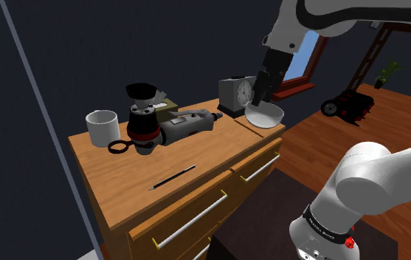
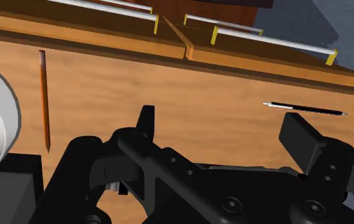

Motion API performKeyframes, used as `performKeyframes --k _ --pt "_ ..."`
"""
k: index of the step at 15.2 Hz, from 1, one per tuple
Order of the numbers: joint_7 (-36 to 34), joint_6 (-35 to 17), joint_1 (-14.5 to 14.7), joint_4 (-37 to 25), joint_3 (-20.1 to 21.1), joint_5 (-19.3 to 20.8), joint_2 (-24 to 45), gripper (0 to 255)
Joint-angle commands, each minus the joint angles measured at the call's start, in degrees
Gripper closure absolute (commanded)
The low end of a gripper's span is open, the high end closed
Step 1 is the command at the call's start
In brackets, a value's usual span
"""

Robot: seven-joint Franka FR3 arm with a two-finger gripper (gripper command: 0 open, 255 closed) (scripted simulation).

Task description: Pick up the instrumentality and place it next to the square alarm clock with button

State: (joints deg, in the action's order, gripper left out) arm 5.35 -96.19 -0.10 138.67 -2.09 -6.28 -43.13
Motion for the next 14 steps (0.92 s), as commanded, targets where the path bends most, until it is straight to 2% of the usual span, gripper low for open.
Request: performKeyframes --k 1,14 --pt "0.0 0.0 0.0 0.0 0.0 0.0 0.0 0" --pt "33.0 -17.7 14.5 -2.0 1.6 2.7 22.6 0"
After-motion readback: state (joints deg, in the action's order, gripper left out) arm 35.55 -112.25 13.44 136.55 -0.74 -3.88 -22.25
